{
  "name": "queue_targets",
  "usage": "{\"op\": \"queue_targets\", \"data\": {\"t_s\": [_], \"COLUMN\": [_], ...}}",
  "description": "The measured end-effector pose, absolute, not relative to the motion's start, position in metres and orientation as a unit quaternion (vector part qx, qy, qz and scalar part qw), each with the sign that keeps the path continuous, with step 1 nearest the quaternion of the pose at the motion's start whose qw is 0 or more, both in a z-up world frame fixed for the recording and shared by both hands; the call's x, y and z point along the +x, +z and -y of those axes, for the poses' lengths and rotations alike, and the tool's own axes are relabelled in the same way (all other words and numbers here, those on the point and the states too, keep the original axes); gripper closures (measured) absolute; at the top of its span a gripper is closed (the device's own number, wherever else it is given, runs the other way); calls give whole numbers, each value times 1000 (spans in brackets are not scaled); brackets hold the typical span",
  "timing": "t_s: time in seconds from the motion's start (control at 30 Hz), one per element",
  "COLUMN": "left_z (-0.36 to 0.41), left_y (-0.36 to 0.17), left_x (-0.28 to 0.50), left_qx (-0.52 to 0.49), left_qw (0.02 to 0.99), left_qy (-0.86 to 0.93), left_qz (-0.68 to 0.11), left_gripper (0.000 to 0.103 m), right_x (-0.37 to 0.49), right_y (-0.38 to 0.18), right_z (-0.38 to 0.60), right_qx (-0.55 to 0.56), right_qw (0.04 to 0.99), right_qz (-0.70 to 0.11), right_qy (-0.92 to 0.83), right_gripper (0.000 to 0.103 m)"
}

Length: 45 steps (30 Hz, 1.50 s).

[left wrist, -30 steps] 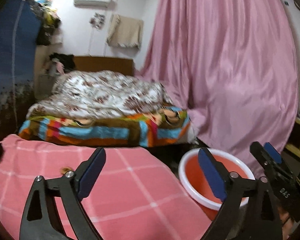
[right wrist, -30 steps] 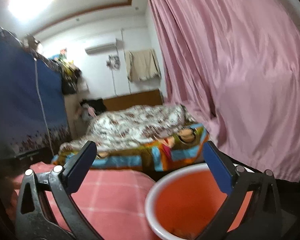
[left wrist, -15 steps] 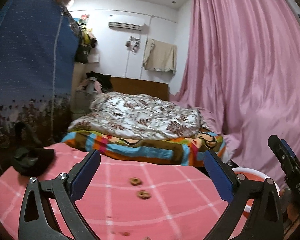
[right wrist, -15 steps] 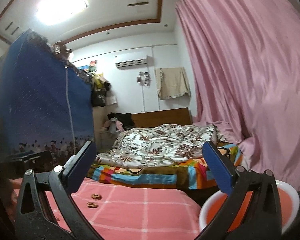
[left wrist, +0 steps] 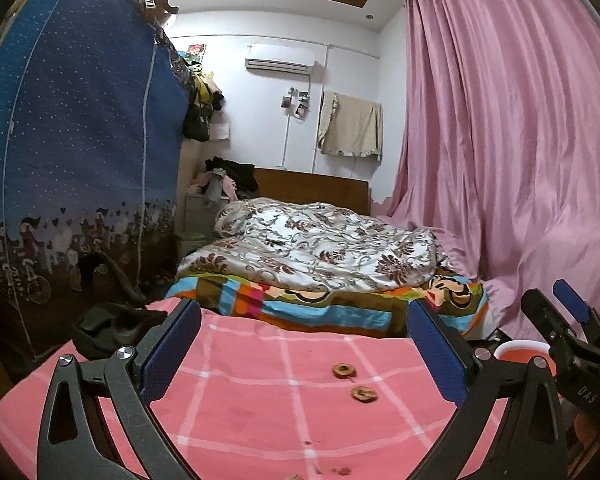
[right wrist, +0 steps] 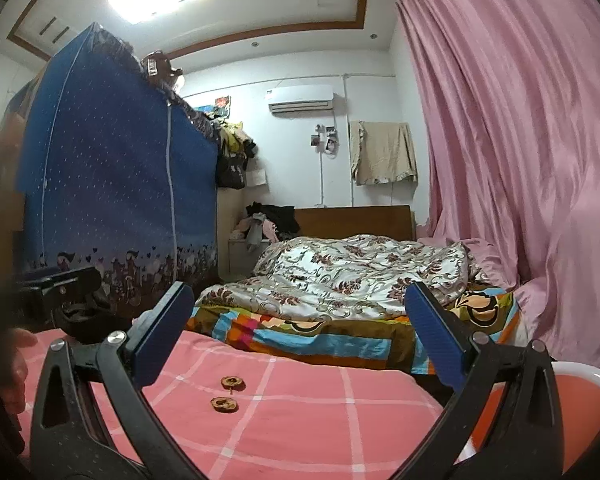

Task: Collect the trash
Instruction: 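Bring both tools back over the round slices on the bedspread, then grasp one round brown slice with the left tool while the right tool grasps the other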

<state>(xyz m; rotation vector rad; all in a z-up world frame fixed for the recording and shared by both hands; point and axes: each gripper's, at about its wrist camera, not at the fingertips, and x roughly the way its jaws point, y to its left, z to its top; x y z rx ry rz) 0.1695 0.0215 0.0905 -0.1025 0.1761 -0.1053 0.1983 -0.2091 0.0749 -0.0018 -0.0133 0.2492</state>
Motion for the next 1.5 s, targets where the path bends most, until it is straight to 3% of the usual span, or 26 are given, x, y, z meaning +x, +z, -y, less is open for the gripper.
{"op": "queue_targets", "data": {"t_s": [0.27,0.5,0.57,0.63,0.7,0.83,0.97,1.1,1.2,1.27,1.5], "left_z": [-38,-46,-49,-51,-52,-55,-55,-56,-55,-54,-44], "left_y": [83,71,67,61,55,43,33,21,14,13,10], "left_x": [182,208,218,231,243,255,266,279,289,291,301], "left_qx": [-48,-46,-51,-50,-48,-50,-49,-57,-62,-64,-61], "left_qw": [994,989,985,979,972,964,955,940,930,926,913], "left_qy": [-42,-31,-33,-32,-32,-41,-47,-50,-57,-62,-92], "left_qz": [-94,-139,-163,-194,-226,-258,-290,-331,-358,-368,-392], "left_gripper": [2,2,2,2,3,4,16,37,49,51,53], "right_x": [227,274,289,305,315,325,325,328,332,332,329], "right_y": [66,48,41,33,21,8,0,-10,-21,-23,-16], "right_z": [198,193,192,190,186,175,158,139,129,127,141], "right_qx": [-12,-17,-10,-2,3,-7,-37,-74,-93,-97,-86], "right_qw": [990,978,970,958,945,925,909,892,880,876,884], "right_qz": [-38,-148,-184,-226,-264,-308,-332,-358,-379,-385,-379], "right_qy": [133,144,159,178,195,223,249,267,270,275,260], "right_gripper": [0,0,6,28,38,44,47,49,58,68,68]}}
